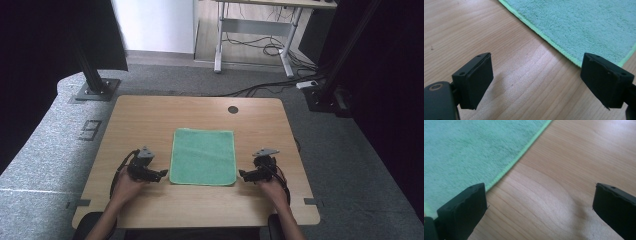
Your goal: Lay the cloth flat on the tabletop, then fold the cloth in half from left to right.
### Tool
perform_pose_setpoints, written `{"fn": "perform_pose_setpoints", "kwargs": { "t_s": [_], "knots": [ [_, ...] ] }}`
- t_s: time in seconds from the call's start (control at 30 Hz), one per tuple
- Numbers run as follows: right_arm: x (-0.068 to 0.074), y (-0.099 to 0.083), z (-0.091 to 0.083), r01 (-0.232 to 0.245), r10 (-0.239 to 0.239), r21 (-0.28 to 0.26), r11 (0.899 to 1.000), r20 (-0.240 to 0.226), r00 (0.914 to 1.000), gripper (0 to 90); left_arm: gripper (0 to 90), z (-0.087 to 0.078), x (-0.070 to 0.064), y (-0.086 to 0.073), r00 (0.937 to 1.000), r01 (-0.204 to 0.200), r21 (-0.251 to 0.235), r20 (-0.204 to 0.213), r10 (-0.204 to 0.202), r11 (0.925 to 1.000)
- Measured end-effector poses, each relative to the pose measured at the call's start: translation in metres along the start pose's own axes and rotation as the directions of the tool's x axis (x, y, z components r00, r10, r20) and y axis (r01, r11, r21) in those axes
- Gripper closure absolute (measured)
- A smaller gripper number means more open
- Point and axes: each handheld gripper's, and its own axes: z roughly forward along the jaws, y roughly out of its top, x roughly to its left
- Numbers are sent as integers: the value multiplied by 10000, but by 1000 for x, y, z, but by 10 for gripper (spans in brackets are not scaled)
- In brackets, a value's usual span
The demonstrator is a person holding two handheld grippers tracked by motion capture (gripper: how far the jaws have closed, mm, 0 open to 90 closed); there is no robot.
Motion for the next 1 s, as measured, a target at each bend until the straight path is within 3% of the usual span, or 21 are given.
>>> {"fn": "perform_pose_setpoints", "kwargs": {
  "t_s": [0.23,0.4,0.5,1.0],
  "knots": [
    [-1,-7,6,-16,15,76,10000,85,10000,0,56,8,-2,-5,9984,-389,473,-398,408,9981],
    [-1,-10,7,104,-102,-81,9999,198,9998,0,0,13,2,-8,9994,-311,364,-165,317,9989],
    [-1,-13,8,112,-107,-287,9995,179,9998,0,0,13,3,-8,9993,-351,369,-109,355,9987],
    [0,-13,7,98,-92,-288,9995,223,9997,0,0,13,3,-8,9993,-355,373,-86,358,9987]
  ]
}}
